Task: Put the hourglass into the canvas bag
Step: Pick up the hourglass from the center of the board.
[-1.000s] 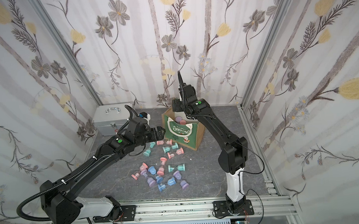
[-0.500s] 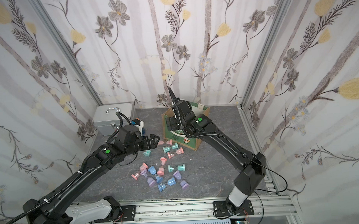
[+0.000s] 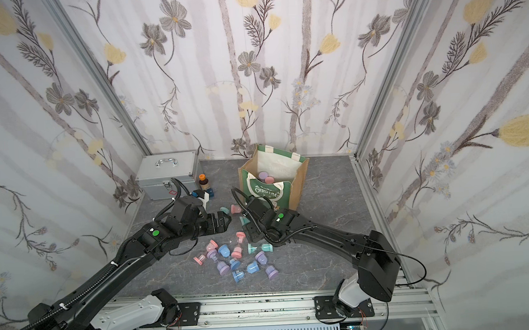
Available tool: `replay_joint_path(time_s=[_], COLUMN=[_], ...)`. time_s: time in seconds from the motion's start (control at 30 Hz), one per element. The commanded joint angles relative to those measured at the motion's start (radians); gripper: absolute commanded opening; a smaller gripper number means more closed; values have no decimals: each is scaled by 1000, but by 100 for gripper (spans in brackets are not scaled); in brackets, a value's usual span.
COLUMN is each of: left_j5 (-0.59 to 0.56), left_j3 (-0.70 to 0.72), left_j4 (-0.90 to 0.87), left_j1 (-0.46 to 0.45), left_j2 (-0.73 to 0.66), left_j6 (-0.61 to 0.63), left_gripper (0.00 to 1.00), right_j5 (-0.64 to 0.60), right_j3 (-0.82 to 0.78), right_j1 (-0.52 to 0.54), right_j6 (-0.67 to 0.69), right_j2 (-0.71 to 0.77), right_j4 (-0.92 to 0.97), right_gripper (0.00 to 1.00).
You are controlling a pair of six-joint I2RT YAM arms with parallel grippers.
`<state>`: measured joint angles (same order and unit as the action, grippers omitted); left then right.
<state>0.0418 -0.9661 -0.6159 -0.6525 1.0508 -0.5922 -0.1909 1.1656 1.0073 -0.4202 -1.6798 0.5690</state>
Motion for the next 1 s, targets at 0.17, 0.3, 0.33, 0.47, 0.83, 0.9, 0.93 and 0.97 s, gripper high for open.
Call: replay_joint_path(time_s=[0.17,0.3,0.33,0.47,0.83,0.9,0.93,0.97], left_j5=[-20,-36,-40,-56,-109,-114,-116,-117], left_j3=[73,93,97,123,131,136,135,134], left_j4=[2,-5,-10,-4,-34,-32,-32,-31], left_j1=[-2,-1,-1,-1,1,1,1,1], left_j2=[-46,-64,-70,-102,-143,-147,-147,-146], left_j6=[-54,-61,-64,-72,-75,-75,-75,-75], left_gripper=[100,100,100,100,100,100,100,100], right_j5=[104,80,73,66,40,29,21,15], right_j3=[-67,-66,-63,-47,-11,-6,-2,4], right_j1=[42,42,40,38,16,11,6,2], right_j6=[151,207,219,267,329,339,342,346], right_j2=[-83,-118,-129,-168,-258,-267,-271,-277], right_j4=[-121,-121,-120,-121,-102,-103,-103,-100], right_gripper=[75,71,71,69,63,62,62,61])
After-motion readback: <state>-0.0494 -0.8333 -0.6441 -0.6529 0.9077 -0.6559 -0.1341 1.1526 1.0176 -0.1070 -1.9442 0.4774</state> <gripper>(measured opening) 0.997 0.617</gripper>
